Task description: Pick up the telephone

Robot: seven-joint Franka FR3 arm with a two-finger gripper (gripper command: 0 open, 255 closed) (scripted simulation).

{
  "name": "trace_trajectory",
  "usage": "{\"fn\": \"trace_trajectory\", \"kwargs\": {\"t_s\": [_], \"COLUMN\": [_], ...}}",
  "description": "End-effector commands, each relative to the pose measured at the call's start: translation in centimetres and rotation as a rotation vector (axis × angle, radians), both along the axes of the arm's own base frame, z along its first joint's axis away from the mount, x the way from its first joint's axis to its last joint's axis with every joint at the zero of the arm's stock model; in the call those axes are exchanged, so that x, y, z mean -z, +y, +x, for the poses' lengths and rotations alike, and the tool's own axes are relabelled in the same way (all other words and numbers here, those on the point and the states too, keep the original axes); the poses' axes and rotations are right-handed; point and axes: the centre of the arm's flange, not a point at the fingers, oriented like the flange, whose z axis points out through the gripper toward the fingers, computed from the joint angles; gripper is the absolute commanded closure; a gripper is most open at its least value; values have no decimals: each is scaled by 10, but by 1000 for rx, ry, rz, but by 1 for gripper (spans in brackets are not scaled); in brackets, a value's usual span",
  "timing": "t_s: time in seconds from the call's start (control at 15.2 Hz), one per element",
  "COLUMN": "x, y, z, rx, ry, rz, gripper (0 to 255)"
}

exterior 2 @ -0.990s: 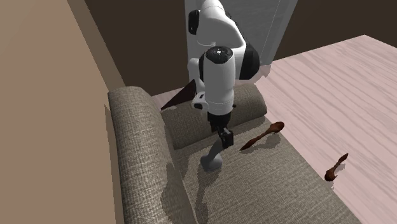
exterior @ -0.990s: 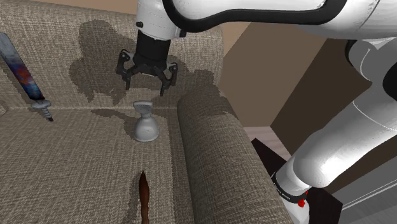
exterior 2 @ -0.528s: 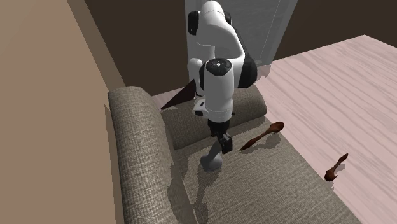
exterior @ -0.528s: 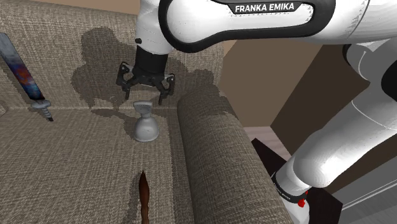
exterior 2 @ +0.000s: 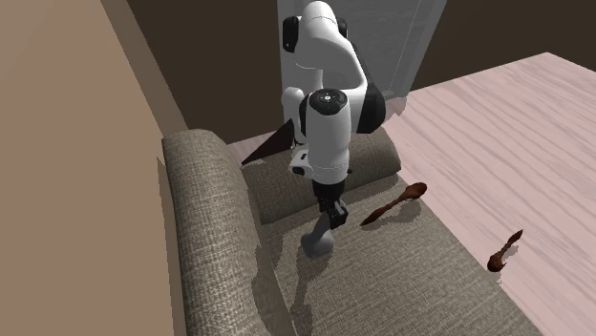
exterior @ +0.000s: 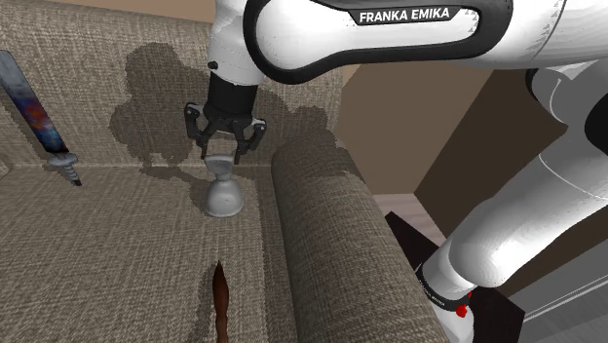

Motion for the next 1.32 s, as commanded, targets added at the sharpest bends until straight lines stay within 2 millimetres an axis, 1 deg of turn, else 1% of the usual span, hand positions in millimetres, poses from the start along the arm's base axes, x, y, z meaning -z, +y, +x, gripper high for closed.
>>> {"fn": "trace_trajectory", "kwargs": {"t_s": [0.0, 0.13, 1.12, 1.25], "x": [1, 0, -79, -80], "y": [0, 1, 1, 1], "z": [0, 0, 0, 0], "rx": [0, 0, 0, 0], "ry": [2, 2, 2, 2], "rz": [-1, -1, -1, -1], "gripper": [255, 255, 255, 255]}}
